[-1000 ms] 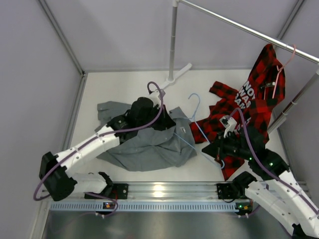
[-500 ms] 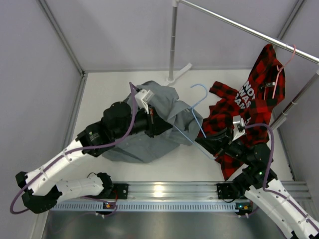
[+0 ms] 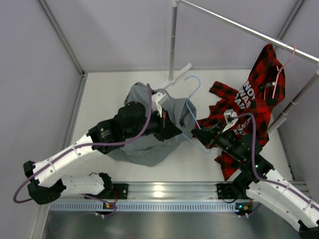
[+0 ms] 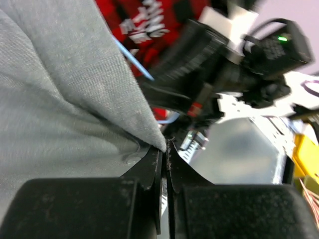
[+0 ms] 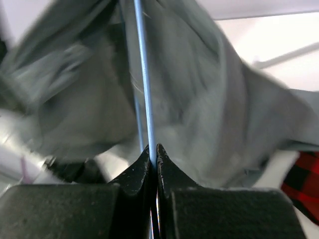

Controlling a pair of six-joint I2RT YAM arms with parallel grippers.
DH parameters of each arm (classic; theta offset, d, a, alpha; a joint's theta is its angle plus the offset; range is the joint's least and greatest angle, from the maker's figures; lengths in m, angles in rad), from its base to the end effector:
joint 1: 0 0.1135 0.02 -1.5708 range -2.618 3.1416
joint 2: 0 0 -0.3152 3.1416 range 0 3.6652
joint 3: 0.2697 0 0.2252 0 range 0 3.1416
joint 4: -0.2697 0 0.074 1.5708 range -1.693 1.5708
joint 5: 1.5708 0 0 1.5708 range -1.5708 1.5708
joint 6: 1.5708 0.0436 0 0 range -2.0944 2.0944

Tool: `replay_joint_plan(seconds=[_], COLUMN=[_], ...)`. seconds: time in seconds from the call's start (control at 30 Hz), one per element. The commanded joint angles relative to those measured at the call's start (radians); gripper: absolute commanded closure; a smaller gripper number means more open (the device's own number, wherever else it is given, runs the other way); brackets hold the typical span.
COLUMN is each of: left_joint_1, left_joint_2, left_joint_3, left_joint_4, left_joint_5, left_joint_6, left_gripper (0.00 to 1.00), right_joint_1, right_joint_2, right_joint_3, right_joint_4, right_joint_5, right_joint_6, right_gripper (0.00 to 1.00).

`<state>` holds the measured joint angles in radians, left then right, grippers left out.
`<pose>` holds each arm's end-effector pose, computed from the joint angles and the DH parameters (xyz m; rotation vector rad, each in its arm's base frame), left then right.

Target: Place the shirt on the hanger

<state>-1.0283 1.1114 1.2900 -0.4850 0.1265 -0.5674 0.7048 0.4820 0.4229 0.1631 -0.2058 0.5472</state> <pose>0.0959 -0.1698 0.4583 0.5637 1.9842 -1.1716 0.0529 0.0567 0.3188 -0.3030 1.5514 1.1526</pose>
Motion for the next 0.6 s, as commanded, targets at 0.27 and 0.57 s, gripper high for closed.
replay_joint_plan(seconds=[0.27,0.57], left_joint_1=[-0.082,-0.082], left_joint_2=[-0.229,0.03], left_joint_3=[0.048,0.181], left_joint_4=[0.065,-0.026], left_joint_5=[-0.707,-0.322], left_joint_6=[-0.01,0.09], left_gripper=[1.0,1.0], right_joint_1=[0.022,0.024], right_joint_2=[0.024,0.087], right_joint_3=[0.259,0.298], right_joint_4=[-0.061,0.027], right_joint_5=[0.251,-0.073], right_joint_6=[-0.105,-0.112], right_gripper=[1.0,1.0])
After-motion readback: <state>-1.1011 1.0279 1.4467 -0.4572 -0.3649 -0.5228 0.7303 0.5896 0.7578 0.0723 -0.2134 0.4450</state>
